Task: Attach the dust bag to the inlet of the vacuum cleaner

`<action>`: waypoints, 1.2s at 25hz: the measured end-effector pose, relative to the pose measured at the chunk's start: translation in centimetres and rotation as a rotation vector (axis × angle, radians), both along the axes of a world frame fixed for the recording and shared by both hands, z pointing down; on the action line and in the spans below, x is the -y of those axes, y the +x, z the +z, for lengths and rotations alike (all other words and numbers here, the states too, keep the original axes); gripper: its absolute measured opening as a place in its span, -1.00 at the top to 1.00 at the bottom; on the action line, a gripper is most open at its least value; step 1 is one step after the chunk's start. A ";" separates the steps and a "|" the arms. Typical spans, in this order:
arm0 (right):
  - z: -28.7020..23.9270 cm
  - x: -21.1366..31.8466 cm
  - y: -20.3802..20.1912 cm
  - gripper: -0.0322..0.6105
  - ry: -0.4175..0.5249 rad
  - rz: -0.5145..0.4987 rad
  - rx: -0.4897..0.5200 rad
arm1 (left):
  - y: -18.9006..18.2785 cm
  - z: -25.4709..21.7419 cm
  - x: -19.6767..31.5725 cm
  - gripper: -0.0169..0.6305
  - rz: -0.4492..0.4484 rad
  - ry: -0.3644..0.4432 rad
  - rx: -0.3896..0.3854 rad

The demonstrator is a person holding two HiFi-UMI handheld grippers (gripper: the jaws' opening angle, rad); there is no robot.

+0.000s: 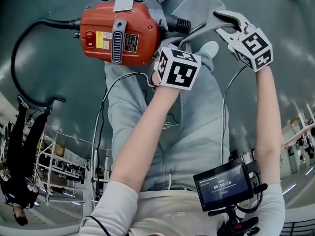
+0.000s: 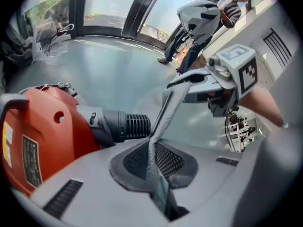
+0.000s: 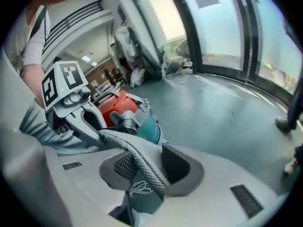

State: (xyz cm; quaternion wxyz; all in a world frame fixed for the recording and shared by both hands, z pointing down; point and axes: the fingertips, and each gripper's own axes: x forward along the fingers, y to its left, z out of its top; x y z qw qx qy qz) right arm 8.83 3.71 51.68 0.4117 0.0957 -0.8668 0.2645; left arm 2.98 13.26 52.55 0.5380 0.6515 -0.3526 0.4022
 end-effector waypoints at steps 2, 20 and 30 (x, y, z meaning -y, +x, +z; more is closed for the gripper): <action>0.0 0.1 0.9 0.57 0.092 0.061 -0.025 | 0.4 -0.1 0.4 0.87 -0.003 -0.013 -0.007; -4.2 -1.1 -0.7 -0.24 -0.060 -0.188 0.094 | -0.7 1.9 -1.7 0.87 -0.131 -0.121 -0.072; 3.3 -7.9 -5.8 -0.23 0.147 -0.157 0.123 | -0.3 1.3 -1.6 0.88 0.026 -0.097 -0.097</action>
